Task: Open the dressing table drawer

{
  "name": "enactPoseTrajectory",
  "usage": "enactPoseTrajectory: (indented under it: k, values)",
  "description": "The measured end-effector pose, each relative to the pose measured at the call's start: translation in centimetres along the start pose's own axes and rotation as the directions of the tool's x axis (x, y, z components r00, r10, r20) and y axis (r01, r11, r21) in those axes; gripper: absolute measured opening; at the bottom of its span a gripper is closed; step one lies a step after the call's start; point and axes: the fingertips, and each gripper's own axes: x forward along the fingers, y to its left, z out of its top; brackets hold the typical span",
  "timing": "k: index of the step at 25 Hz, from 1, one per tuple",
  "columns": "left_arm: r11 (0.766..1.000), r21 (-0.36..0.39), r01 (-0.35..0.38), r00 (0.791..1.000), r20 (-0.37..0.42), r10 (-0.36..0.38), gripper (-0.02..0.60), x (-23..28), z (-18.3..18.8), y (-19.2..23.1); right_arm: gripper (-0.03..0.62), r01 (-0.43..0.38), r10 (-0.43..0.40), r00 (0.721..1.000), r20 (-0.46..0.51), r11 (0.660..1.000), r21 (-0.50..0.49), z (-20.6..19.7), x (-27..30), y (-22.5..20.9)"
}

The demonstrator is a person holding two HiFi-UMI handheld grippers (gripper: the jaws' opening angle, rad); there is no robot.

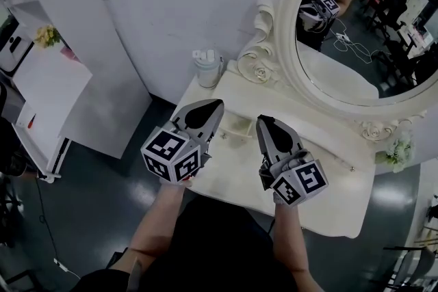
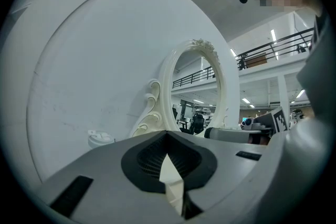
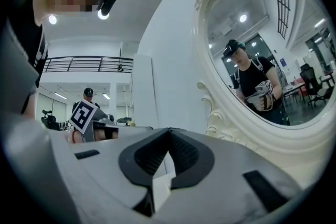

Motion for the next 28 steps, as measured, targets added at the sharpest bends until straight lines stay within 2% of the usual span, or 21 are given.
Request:
enactPoseTrajectory:
  k: [28]
  values:
    - [1.0, -0.016, 0.011, 1.0, 0.009, -0.01, 0.003, 0.1, -0.4, 1.7, 0.003, -0.029, 0.029, 0.999, -0.024, 1.0, -0.004, -1.4, 1.9, 0.0]
